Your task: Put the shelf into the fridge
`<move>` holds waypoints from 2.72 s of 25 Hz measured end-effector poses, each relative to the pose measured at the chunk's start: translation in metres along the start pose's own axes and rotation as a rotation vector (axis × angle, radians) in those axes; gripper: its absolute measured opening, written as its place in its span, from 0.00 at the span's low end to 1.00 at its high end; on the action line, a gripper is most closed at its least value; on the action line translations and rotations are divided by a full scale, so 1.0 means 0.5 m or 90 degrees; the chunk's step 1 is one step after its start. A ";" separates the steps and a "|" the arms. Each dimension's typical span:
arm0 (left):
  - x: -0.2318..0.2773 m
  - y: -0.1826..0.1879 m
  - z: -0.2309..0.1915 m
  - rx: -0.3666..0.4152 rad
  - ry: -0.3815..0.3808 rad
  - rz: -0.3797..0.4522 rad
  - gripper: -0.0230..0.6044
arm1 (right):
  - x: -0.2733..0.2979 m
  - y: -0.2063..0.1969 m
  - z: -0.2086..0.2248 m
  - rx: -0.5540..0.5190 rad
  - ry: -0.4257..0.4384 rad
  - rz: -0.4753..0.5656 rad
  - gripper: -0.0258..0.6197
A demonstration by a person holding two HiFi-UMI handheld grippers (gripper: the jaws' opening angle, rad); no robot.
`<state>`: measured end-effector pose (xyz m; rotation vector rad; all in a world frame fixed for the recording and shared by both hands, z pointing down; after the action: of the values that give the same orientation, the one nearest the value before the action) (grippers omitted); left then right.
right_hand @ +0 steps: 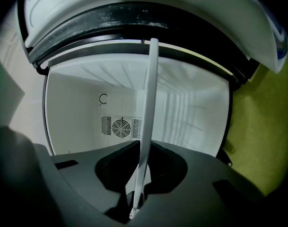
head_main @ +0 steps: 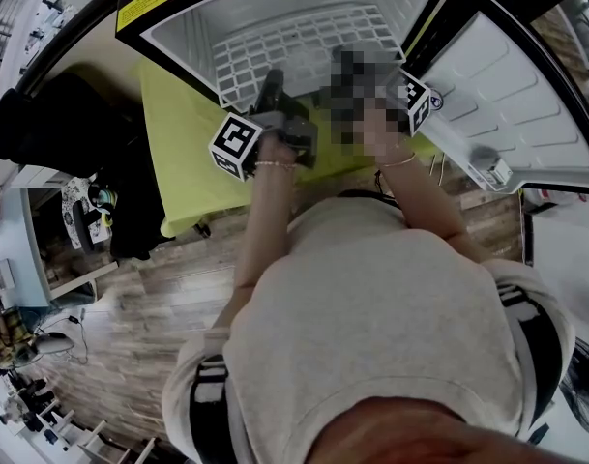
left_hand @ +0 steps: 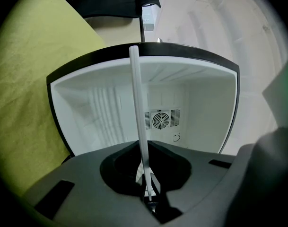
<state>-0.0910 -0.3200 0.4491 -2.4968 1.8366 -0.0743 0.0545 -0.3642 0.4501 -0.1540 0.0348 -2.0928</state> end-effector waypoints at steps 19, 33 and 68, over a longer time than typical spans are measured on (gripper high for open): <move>-0.061 -0.012 0.003 -0.001 -0.012 0.013 0.26 | -0.063 -0.040 0.001 0.038 0.028 0.011 0.19; -0.071 -0.014 0.003 -0.026 -0.013 0.015 0.08 | -0.067 -0.047 -0.001 0.029 0.028 -0.023 0.09; -0.006 0.025 -0.008 -0.009 -0.007 0.034 0.08 | 0.008 -0.029 0.006 0.022 0.031 -0.034 0.10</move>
<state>-0.1040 -0.3207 0.4523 -2.4502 1.9055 -0.0463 0.0406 -0.3600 0.4547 -0.0839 0.0235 -2.1482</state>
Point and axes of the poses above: the fingertips, and each gripper's own axes: x forward along the fingers, z to its right, y out of its top, the point moved 1 cm from there along -x, backward along the fingers, and after that the axes turned 2 degrees about -z, right-handed, at the moved point
